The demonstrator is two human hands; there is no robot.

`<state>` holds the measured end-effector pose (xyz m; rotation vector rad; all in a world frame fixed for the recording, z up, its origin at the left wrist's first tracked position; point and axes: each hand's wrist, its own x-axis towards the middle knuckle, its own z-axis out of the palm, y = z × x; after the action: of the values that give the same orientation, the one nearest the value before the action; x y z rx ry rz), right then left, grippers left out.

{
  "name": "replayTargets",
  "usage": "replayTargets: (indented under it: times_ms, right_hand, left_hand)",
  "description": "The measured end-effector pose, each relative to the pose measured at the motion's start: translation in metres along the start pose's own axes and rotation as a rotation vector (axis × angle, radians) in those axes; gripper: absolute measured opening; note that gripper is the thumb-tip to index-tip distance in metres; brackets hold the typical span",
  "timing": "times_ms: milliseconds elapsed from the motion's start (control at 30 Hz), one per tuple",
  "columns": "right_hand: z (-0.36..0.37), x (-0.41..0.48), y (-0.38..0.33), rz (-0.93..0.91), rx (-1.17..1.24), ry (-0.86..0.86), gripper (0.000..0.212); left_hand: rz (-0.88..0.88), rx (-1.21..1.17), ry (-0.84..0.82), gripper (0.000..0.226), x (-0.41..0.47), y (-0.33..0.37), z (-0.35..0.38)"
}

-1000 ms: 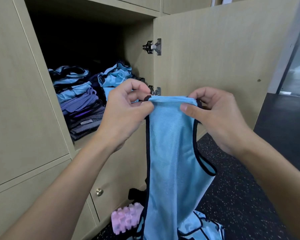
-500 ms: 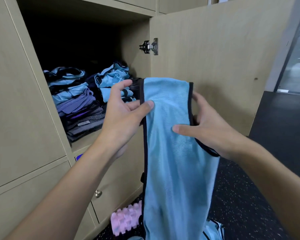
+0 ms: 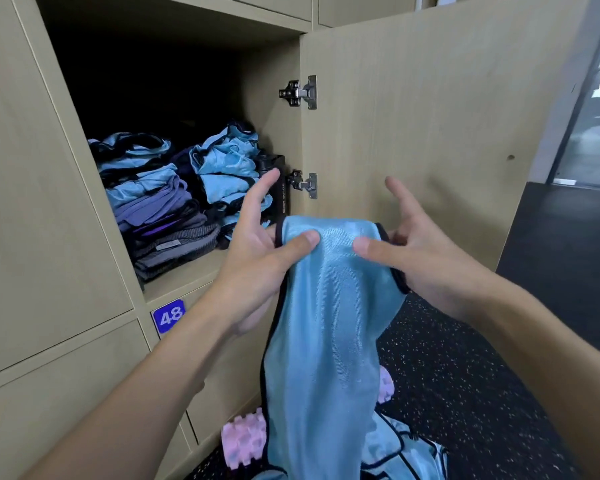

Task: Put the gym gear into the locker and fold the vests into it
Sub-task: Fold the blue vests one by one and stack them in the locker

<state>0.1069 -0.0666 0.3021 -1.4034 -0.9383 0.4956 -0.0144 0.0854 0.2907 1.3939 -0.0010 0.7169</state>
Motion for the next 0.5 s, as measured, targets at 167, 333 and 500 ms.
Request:
replayTargets:
  times_ms: [167,333,500]
  right_hand:
    - [0.005,0.005,0.011,-0.055,0.004,-0.047,0.1]
    - [0.005,0.005,0.007,-0.148,0.057,0.049,0.09]
    - [-0.003,0.007,0.009,-0.117,0.032,0.124,0.09]
  left_hand:
    - [0.007,0.099,0.091,0.085,0.003,-0.003,-0.004]
    - [-0.201,0.227,-0.108,0.107,-0.01,-0.018,-0.008]
    - [-0.11,0.137,-0.049,0.096,-0.003,-0.014,-0.007]
